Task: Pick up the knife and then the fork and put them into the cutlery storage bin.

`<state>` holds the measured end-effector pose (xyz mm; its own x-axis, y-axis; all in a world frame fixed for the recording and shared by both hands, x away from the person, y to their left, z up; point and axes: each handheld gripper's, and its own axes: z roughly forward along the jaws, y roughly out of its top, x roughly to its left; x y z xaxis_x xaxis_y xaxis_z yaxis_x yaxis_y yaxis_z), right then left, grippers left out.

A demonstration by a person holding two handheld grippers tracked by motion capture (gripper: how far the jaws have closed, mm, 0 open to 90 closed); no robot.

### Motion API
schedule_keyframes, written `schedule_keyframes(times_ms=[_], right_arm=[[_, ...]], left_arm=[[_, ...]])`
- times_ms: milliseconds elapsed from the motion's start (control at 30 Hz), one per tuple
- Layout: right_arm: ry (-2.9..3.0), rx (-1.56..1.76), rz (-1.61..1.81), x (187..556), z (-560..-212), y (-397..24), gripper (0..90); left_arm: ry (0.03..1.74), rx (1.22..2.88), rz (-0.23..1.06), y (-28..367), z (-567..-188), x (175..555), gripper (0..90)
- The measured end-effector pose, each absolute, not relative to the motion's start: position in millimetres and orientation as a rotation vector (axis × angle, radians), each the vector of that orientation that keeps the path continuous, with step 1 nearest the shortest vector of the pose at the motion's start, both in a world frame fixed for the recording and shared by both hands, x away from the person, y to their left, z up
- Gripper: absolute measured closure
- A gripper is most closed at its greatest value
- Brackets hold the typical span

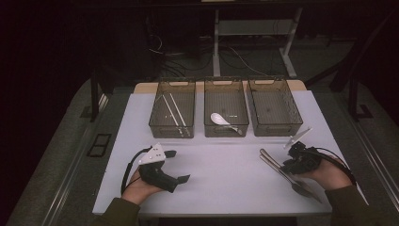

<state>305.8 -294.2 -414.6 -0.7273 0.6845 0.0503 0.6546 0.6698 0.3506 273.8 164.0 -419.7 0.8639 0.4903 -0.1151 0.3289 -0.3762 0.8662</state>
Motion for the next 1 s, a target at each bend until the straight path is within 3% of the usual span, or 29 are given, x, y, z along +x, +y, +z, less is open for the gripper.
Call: schedule_keyframes(times_ms=[1000], right_arm=[[2.86,1.156,0.282,323.1,-421.2,-274.8,77.7]], left_arm=[[0.594,2.005,0.19,162.7,-420.8,274.6,0.0]])
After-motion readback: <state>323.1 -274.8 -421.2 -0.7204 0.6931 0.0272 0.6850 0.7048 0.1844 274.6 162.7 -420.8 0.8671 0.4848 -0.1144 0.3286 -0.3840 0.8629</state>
